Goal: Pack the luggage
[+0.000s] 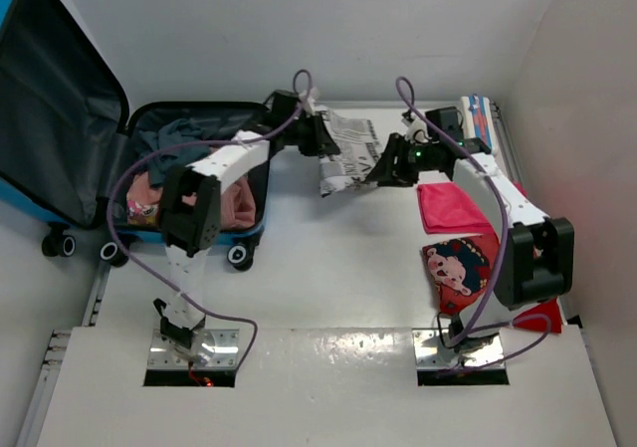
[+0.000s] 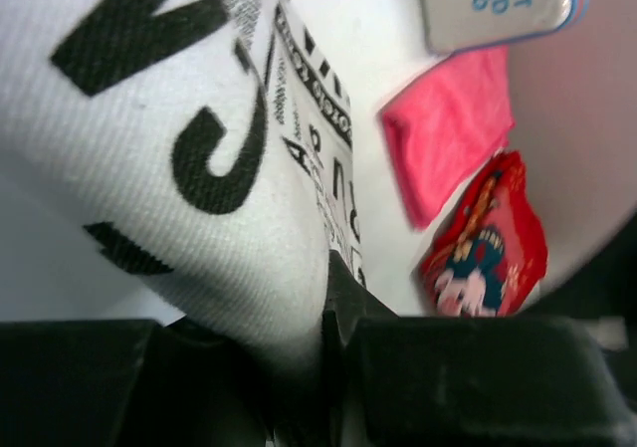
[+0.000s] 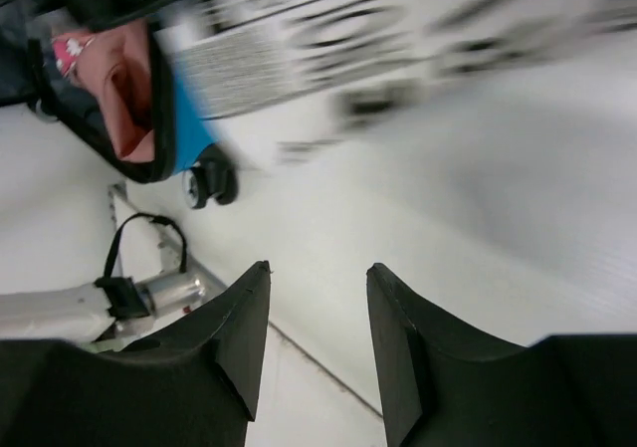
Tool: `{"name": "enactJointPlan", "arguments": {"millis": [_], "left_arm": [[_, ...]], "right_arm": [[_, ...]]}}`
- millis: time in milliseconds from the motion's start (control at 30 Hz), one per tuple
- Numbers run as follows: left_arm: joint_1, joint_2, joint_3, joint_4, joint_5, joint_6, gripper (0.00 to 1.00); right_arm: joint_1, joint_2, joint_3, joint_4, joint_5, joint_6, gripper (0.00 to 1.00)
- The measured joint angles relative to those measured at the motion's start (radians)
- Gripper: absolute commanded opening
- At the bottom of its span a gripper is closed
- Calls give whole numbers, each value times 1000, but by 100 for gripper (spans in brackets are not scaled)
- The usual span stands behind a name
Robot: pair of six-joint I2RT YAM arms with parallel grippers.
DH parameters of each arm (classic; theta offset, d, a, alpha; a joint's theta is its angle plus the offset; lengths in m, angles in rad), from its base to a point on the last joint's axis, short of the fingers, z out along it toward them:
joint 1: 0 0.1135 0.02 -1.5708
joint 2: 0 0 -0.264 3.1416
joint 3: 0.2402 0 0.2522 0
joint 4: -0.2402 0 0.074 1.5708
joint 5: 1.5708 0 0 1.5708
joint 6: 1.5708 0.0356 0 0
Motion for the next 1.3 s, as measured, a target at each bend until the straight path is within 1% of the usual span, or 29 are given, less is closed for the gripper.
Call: {"name": "enactJointPlan", "arguments": {"millis": [67,133,167,233,333,400,533,600,700,833,933,1000,1100,1200,1233,1300], "left_arm": [[60,-86,-70,-58,48,73,0],[150,-159,-118,-169,108,171,0],[171,-175,-129,-198,120,198,0],[248,-216,-145,-319,132,309,0],[333,-256,-152,-493,119,491,0],[365,-274,-148,-608,119,618,0],[415,-289,-105,-846,163,876,0],[461,-307,-106,-934,162,964,0],[562,-338,-105,-1023,130,1059,0],[696,-346,-68,-1074,35,1121,0],[797,-344,-32,-1050,-71,1170,0],[842,-334,-23,-1026,-141,1196,1],[862,-272,-5,-998,-195,1228,2],[854,-180,-3,-946,-224,1238,12],[849,-158,-11,-928,-230,1238,19],[843,-131,-52,-879,-243,1224,20]], "right_arm": [[-43,-9,0,-19,3,-43,44],[-83,-8,1,-48,11,-85,44],[-100,-7,1,-61,14,-100,44],[-130,-7,0,-83,16,-129,44],[-152,-7,0,-103,17,-159,44],[-157,-7,0,-111,16,-177,44],[-157,5,0,-128,13,-204,44],[-157,17,0,-135,13,-211,44],[-155,33,0,-140,12,-217,44],[-147,38,0,-146,12,-217,44],[-129,39,0,-149,12,-217,44],[-120,42,1,-151,11,-217,44],[-107,60,12,-153,11,-216,44],[-101,89,35,-158,11,-217,44],[-99,95,40,-159,12,-216,44],[-97,101,46,-158,13,-217,44]]}}
